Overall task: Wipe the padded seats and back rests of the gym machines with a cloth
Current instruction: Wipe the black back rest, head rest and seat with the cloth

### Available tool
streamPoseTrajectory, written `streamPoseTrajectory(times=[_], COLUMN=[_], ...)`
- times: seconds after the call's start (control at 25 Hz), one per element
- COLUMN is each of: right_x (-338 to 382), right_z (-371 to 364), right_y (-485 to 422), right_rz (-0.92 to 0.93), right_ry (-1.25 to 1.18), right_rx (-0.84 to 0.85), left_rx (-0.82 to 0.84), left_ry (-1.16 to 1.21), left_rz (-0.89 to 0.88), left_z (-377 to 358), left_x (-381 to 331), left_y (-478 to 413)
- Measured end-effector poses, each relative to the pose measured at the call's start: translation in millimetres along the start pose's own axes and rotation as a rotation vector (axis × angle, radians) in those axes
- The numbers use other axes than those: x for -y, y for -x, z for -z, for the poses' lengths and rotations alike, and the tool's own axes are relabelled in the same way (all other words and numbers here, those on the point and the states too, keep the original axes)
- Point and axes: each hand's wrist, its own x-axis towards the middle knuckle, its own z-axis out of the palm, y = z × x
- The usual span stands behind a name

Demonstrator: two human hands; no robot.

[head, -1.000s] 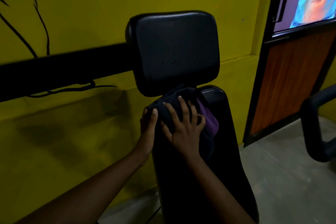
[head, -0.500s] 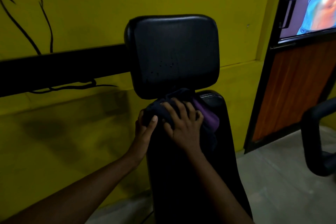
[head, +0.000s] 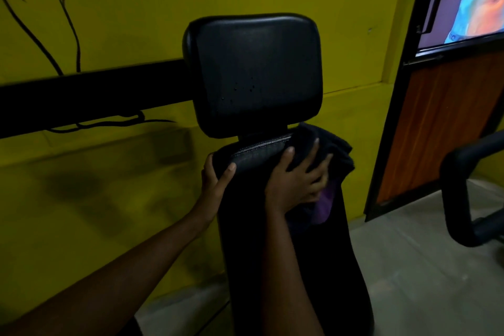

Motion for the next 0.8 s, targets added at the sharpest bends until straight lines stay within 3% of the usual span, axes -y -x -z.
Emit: streamPoseTrajectory(times=[0.12,0.24,0.32,0.4,0.52,0.56,0.72,0.8], right_x=[11,-35,-71,-92,-80,-69,-21,-17], right_z=[4,8,8,10,15,18,16,14], right_y=[71,84,63,42,35,39,24,-11], right_rz=[0.170,0.372,0.255,0.026,-0.190,-0.114,0.490,0.485], right_ry=[0.023,0.053,0.073,0.043,-0.028,-0.038,0.030,0.083], right_rx=[0.067,0.167,0.109,0.055,0.050,0.095,0.231,0.145], left_rx=[-0.008,-0.089,-0.131,-0.118,-0.122,-0.134,-0.148,-0.145], left_ry=[0.042,0.113,0.118,0.123,0.163,0.176,0.187,0.181], left_rz=[0.009,-0.009,0.003,0.040,0.082,0.067,0.042,0.063], left_z=[-2,-10,-17,-21,-21,-22,-25,-23], left_x=[-3,7,29,48,60,62,64,64], left_y=[3,12,25,35,33,31,29,30])
